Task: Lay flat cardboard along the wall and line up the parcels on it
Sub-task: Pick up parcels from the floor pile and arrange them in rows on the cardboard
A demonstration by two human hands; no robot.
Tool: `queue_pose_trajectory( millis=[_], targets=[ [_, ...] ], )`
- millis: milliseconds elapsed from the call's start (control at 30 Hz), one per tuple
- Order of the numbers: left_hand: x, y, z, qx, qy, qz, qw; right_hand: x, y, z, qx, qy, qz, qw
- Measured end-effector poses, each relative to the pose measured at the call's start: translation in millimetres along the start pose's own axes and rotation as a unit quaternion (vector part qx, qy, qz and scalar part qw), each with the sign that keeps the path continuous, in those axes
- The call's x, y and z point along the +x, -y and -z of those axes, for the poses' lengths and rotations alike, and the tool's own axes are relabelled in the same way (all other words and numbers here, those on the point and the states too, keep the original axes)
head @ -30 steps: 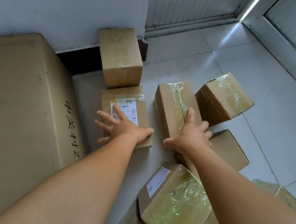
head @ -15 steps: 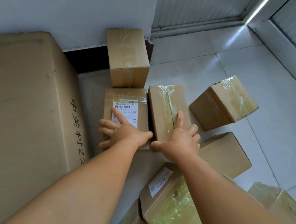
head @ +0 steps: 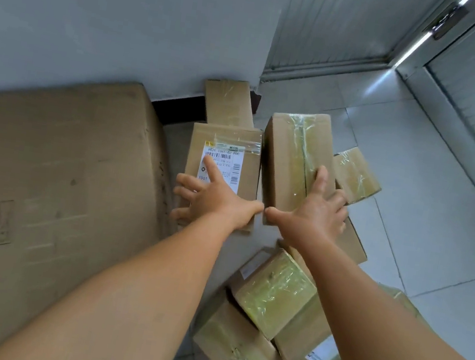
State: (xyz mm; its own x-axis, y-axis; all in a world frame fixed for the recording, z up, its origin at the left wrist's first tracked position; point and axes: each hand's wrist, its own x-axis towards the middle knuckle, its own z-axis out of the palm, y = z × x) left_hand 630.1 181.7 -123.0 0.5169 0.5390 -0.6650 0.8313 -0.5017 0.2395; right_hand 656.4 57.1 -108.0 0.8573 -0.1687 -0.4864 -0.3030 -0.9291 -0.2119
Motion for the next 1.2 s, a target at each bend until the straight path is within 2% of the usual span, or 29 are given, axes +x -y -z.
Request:
queue_pose_trajectory(
  millis=[233,467,667,867,1100,1200],
  targets=[
    [-50.6,1.1,89.3,-0.042,-0.044,0.005,0.998,-54.8,38.8,67.3,-0.005,-0.008,0.036,0.999],
    [-64.2,71.1,163.9,-0.052,-0.113,0.082,0.989,-106.9,107.4,75.6,-0.005,0.027,0.117,0.993],
    [-47.9,158.0,213.4,-0.052,-0.127,0.139,0.981,-151.4,171.8,34.2,-0.026,0.071,0.181,0.981],
    [-20.1,255.0,257.8,-0.035,-0.116,0.182,0.976,-192.2,235.4,-27.5,-0.092,0.071,0.219,0.969],
    [29.3,333.5,283.7,-0.023,-0.095,0.186,0.978,-226.0,310.1,-100.0,-0.183,0.032,0.269,0.945],
    [46.9,355.4,288.7,-0.020,-0.094,0.182,0.979,-237.8,324.0,-133.9,-0.170,0.066,0.326,0.928]
  ],
)
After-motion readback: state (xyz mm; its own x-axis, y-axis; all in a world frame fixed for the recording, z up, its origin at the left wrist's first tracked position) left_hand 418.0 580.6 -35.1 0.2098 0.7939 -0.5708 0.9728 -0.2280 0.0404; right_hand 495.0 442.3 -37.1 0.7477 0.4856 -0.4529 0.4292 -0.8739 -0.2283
